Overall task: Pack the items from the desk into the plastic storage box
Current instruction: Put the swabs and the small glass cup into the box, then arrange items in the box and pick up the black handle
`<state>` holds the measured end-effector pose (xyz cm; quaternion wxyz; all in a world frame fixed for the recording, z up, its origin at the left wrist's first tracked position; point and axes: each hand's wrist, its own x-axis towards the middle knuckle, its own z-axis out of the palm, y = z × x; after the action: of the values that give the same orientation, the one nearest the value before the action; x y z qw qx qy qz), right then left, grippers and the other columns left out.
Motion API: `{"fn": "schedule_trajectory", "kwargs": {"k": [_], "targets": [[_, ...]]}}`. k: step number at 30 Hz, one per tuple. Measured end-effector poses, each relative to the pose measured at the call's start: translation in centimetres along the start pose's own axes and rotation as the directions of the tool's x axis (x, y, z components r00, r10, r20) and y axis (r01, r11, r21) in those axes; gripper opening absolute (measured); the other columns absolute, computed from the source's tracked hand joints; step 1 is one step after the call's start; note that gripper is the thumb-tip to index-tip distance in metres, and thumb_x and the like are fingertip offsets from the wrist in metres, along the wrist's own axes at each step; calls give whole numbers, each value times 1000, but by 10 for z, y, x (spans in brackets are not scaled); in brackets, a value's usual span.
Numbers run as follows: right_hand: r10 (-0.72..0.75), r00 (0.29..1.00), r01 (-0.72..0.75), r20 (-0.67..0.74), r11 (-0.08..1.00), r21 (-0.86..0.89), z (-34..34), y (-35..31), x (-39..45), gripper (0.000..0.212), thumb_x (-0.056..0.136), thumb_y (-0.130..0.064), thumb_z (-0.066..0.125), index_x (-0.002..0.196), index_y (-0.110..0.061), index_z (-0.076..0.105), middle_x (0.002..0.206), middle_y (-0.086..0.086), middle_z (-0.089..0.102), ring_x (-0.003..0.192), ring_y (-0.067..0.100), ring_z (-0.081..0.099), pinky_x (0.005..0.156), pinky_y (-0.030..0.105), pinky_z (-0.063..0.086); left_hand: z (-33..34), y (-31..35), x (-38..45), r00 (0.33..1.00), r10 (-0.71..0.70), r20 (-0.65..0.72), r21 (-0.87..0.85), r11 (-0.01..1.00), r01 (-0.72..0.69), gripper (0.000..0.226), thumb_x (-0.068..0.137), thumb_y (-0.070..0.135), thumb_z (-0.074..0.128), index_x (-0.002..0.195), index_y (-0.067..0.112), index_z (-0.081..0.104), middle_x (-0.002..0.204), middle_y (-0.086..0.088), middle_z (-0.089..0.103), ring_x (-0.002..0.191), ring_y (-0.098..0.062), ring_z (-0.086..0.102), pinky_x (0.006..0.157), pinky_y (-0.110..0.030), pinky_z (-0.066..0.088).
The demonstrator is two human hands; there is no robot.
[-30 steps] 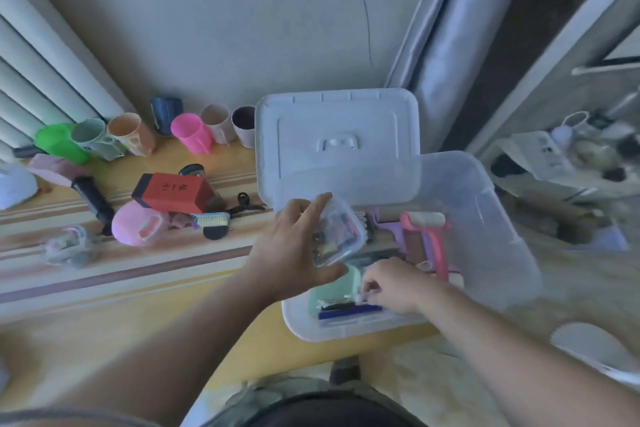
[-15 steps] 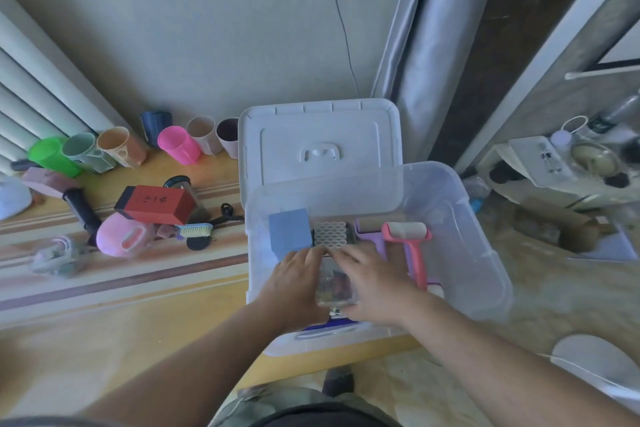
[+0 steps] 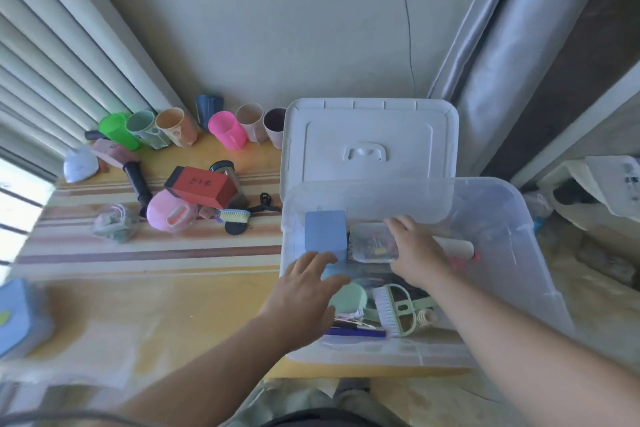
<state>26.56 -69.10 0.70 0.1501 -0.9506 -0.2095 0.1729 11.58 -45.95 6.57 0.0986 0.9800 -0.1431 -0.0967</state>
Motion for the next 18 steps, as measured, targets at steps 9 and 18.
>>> {"fn": "schedule_trajectory", "kwargs": {"k": [9,18], "targets": [[30,999,-35,35,983,177,24,5,7,112,80,-33,90,165,-25,17,175,-2,6,154,25,31,122,42,36,5,-9,3,997,35,-66,58,998,-32,52,74,32,78,124,32,65,140,-6,54,128,-32,50,104,-47,49],[-192,886,242,-423,968,69,-21,-62,-4,56,76,-21,79,130,-9,65,148,12,51,125,42,50,107,53,46,-33,-55,10,956,-150,-252,-91,987,131,57,83,45,67,138,34,54,145,-3,48,133,-32,44,108,-47,41]]}}
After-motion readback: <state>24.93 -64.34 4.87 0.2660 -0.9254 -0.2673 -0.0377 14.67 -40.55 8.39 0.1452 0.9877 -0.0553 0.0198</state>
